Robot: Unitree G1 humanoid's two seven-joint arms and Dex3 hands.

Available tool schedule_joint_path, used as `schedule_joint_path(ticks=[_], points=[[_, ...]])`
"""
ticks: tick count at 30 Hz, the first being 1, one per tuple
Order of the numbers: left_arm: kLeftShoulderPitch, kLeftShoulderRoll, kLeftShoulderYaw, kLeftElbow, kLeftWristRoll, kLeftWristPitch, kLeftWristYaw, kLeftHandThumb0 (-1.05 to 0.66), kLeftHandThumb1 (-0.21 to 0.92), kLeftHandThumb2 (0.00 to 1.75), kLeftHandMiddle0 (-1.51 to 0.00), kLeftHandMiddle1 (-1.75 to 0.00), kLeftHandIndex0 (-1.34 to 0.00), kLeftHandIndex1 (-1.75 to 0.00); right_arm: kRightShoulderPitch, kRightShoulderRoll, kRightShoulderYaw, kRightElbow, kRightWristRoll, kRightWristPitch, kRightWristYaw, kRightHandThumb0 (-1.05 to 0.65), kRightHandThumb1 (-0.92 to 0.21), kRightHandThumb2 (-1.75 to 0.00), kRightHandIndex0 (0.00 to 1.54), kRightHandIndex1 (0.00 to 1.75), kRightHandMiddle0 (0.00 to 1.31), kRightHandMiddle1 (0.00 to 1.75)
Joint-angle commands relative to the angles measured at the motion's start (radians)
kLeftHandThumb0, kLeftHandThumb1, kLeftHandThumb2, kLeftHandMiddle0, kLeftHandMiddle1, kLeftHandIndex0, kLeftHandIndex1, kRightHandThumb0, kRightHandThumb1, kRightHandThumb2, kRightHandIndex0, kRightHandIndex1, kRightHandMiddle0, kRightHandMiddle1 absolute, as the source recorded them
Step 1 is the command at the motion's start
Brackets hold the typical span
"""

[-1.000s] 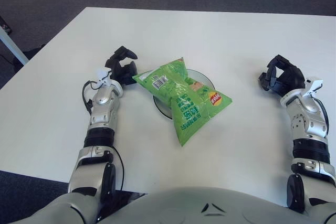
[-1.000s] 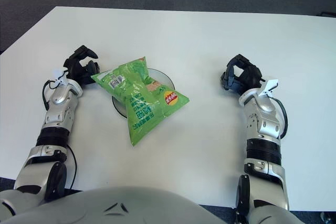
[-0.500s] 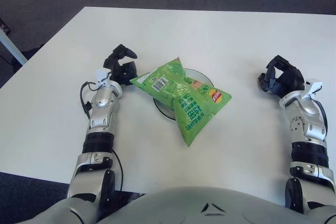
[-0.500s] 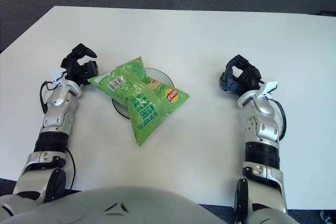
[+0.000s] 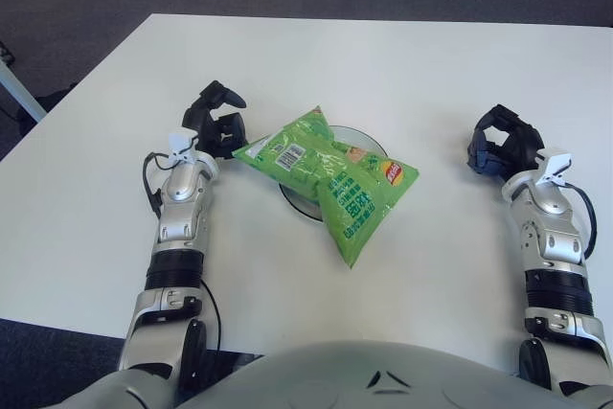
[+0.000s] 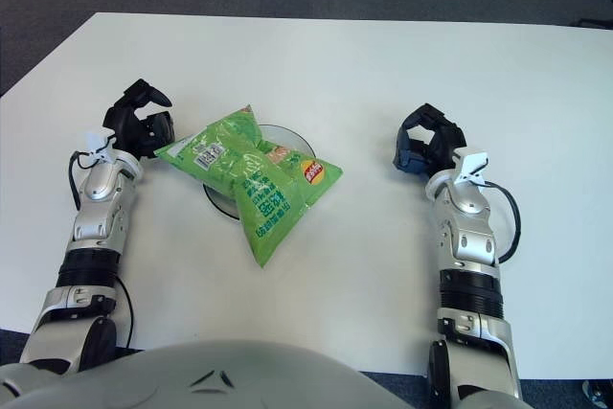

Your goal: Put the snack into the plate.

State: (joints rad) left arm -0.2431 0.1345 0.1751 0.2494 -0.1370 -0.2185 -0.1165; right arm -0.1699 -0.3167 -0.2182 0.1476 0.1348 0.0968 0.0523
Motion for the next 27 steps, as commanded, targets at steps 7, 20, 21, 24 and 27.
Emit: schedule_joint_path(ticks=[7,20,21,24,27], points=[[0.088,-0.012,-0.001,0.029,0.014,0.012,0.016,-0.49,0.3,1.33,-1.22,-1.75,-0.62,-1.75,0.034,-0.002,0.051,0.119,-0.124,-0.09,-0.039,-0.5,-0.27,-1.37,1.34,1.75,0.65,1.75],[0.076,-0.014,0.001,0.047,0.013,-0.013,0.017,-0.49,0.3,1.34,-1.22,-1.75,-0.63,-1.75,0.001,-0.036,0.097,0.207,-0.224,-0.149,-0.069,-0.51,-0.25,-1.4,1.35,1.75,0.67,1.75],[0.076,-0.014,0.001,0.047,0.016,-0.014,0.019,-0.49,0.3,1.33,-1.22,-1.75,-0.63,-1.75,0.0,-0.037,0.1,0.208,-0.23,-0.149,-0.07,-0.51,-0.26,-1.39,1.35,1.75,0.66,1.75],[0.075,-0.013,0.001,0.045,0.019,-0.008,0.024,-0.49,0.3,1.33,-1.22,-1.75,-0.62,-1.75,-0.001,-0.037,0.103,0.217,-0.237,-0.161,-0.072,-0.5,-0.27,-1.38,1.35,1.75,0.65,1.75],[0.075,-0.011,0.002,0.044,0.021,-0.001,0.028,-0.49,0.31,1.33,-1.21,-1.75,-0.62,-1.75,-0.002,-0.037,0.106,0.229,-0.239,-0.18,-0.073,-0.5,-0.28,-1.37,1.36,1.75,0.65,1.75]])
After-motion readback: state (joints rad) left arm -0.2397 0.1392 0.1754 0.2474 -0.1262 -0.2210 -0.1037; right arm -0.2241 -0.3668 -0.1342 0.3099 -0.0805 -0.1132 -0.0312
